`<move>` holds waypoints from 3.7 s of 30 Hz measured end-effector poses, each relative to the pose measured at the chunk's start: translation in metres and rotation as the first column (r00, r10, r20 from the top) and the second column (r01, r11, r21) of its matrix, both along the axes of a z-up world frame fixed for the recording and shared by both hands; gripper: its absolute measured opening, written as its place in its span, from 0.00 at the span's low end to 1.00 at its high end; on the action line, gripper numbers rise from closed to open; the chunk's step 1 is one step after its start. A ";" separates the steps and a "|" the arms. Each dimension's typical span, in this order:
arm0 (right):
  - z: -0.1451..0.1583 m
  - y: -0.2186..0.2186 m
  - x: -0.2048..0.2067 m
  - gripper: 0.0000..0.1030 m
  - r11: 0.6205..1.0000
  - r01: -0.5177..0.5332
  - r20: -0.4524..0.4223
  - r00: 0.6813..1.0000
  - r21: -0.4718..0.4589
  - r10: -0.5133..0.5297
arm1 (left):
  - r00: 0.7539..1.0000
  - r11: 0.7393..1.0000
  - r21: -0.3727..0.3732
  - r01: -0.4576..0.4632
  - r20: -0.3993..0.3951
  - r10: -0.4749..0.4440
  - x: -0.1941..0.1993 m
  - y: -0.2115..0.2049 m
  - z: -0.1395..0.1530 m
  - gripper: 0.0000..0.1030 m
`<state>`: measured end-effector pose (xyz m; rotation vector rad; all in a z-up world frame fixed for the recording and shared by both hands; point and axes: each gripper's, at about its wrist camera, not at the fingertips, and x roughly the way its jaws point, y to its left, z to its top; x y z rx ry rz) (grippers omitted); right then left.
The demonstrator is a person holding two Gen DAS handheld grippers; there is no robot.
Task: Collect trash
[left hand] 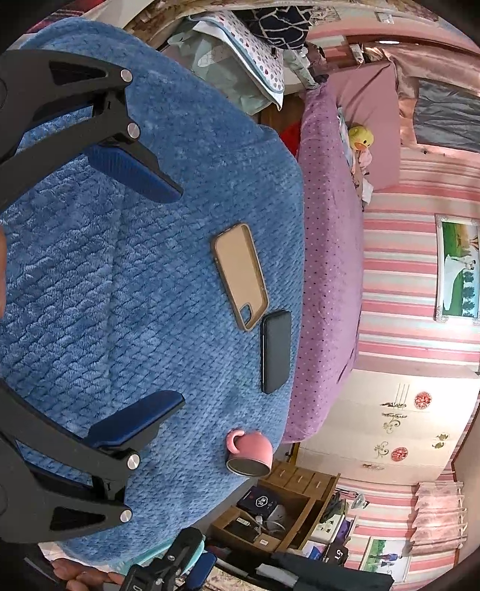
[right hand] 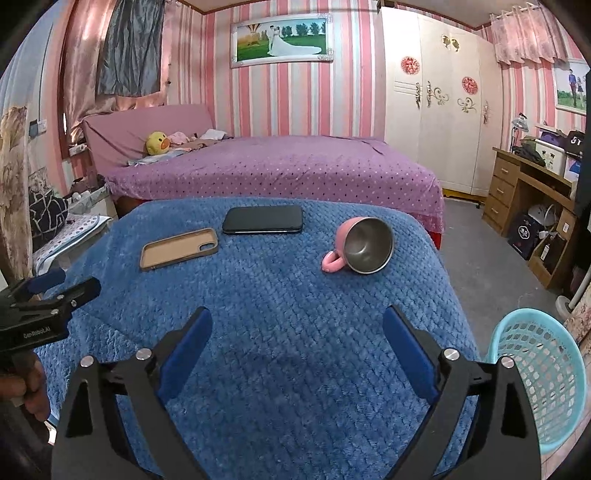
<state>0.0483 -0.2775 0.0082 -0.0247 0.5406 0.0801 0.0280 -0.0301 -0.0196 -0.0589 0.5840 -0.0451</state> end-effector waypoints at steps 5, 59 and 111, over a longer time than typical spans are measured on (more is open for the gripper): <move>0.005 -0.005 -0.002 0.89 1.000 0.009 0.014 1.000 0.004 -0.009 | 1.000 1.000 0.031 0.000 0.011 0.000 -0.001 -0.005 0.001 0.95; 0.000 -0.010 0.003 0.89 0.999 0.043 -0.002 0.999 0.016 -0.043 | 1.000 0.998 0.058 -0.012 0.015 0.011 0.000 -0.008 0.003 0.95; 0.002 -0.016 0.002 0.89 0.999 0.042 -0.003 0.999 0.011 -0.042 | 1.000 0.998 0.060 -0.031 0.006 0.030 0.006 -0.015 0.000 0.95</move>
